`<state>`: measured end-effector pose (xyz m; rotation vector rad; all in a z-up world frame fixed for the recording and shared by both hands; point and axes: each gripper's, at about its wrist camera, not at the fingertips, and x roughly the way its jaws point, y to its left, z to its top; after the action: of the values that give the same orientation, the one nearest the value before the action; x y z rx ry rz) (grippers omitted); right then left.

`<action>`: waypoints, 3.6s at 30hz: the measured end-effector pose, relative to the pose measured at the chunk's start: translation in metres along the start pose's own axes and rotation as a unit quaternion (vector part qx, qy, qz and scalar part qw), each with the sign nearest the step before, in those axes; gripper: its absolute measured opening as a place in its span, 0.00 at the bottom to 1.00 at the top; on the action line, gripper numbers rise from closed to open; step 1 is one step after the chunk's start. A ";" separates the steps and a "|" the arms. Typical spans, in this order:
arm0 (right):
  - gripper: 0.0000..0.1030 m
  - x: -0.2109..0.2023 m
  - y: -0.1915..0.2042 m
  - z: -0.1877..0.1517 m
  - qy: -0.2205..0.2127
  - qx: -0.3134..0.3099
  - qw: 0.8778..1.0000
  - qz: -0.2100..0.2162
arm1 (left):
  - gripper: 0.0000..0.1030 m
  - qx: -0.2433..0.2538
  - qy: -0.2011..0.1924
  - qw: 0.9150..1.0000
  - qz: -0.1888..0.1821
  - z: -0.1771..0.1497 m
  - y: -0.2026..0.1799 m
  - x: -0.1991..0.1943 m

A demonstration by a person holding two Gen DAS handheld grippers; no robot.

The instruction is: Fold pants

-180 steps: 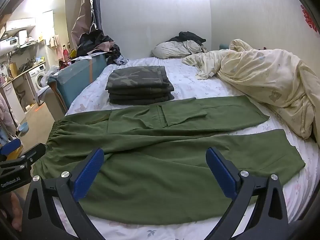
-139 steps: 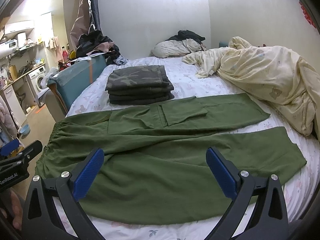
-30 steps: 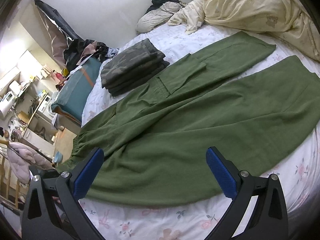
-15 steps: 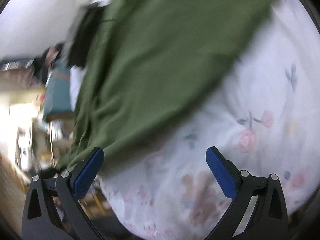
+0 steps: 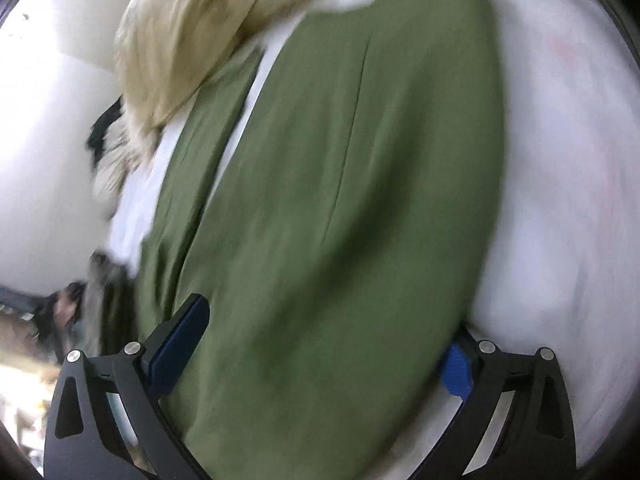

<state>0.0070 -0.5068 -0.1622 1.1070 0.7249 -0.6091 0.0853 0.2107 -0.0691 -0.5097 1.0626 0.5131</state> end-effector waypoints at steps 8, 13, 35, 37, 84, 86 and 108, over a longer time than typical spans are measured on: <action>0.71 -0.010 -0.014 0.078 -0.046 0.042 0.996 -0.071 | 0.07 0.000 -0.002 1.000 0.007 0.001 0.000 0.000; 0.63 -0.027 -0.026 0.088 -0.079 0.040 0.987 -0.135 | 0.07 0.002 0.000 1.000 0.009 0.002 0.001 0.000; 0.00 -0.089 0.185 0.169 -0.156 -0.173 0.969 -0.082 | 0.07 0.014 0.091 0.994 -0.052 0.070 -0.007 -0.004; 0.00 -0.072 0.212 0.175 -0.145 -0.203 0.964 -0.090 | 0.07 0.016 0.096 0.994 -0.052 0.081 -0.018 0.001; 0.69 0.226 0.306 0.009 0.075 -0.481 0.871 -0.070 | 0.74 0.335 0.051 0.941 0.024 0.109 -0.210 0.192; 0.69 0.219 0.291 0.043 0.060 -0.434 0.893 -0.101 | 0.73 0.349 0.050 0.936 0.024 0.101 -0.204 0.179; 0.00 0.159 0.160 0.232 0.016 -0.195 0.979 -0.057 | 0.82 0.363 0.035 0.931 -0.003 0.048 -0.168 0.154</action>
<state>0.2757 -0.6847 -0.1317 0.7174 0.8962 -0.5183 0.2826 0.1329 -0.1660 0.1274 1.2276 0.0689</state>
